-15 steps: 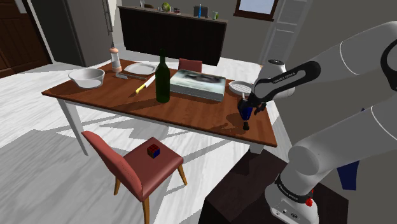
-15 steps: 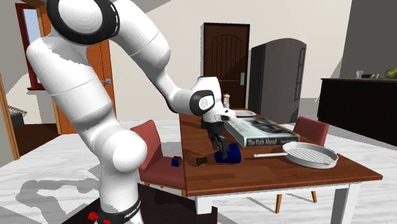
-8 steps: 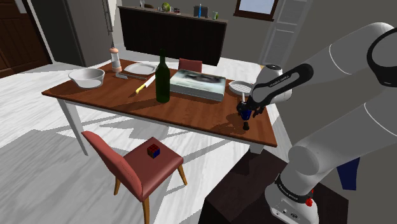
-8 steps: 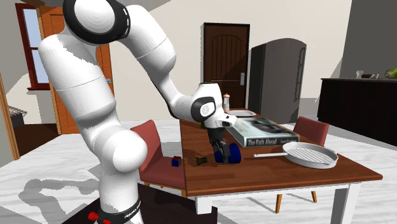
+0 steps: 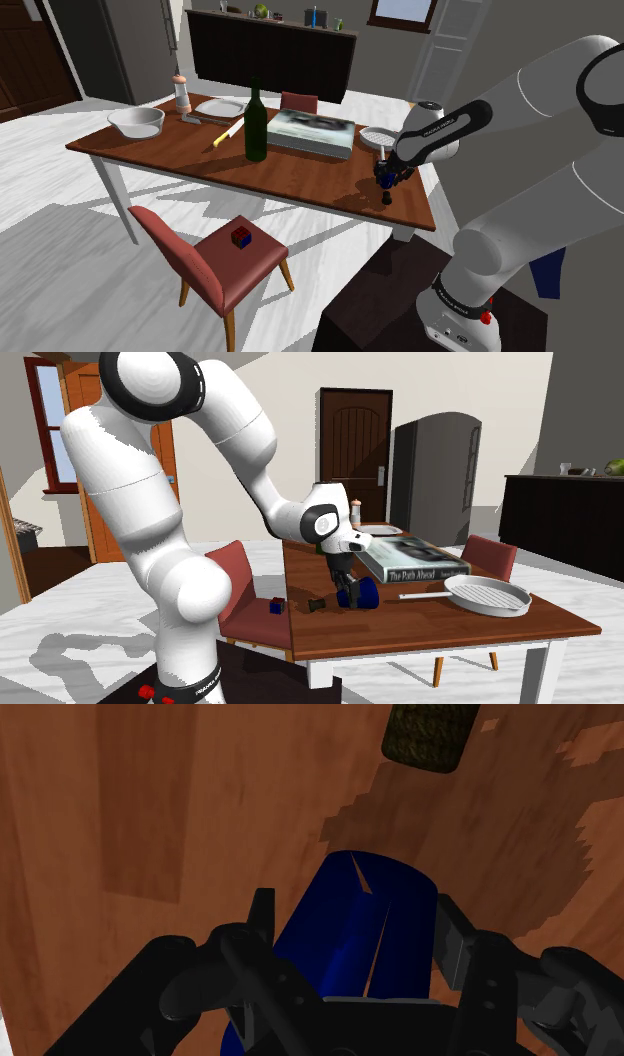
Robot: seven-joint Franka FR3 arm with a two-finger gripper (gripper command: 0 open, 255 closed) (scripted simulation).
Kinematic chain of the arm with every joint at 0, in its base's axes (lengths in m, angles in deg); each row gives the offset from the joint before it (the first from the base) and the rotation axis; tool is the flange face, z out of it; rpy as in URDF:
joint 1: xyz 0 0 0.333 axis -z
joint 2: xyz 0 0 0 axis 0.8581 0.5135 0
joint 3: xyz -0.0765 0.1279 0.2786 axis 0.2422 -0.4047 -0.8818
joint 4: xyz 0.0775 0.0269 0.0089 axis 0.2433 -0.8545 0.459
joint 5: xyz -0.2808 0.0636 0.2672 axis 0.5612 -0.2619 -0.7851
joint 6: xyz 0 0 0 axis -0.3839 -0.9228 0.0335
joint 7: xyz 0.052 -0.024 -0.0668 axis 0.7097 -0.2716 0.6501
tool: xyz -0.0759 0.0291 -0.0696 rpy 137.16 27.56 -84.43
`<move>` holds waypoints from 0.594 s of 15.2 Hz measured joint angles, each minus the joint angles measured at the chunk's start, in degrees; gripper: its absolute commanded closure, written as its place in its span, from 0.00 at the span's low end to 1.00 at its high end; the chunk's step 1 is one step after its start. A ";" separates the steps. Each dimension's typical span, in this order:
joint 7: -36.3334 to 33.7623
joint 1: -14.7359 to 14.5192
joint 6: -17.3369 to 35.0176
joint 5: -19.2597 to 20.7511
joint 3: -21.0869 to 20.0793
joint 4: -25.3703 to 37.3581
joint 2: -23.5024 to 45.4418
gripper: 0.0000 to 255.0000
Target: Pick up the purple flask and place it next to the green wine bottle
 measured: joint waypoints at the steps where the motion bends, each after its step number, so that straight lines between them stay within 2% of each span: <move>1: 0.00 0.00 0.00 0.00 0.00 0.00 0.00 1.00; 9: 0.10 0.01 -1.23 -0.06 -0.06 0.39 -0.85 1.00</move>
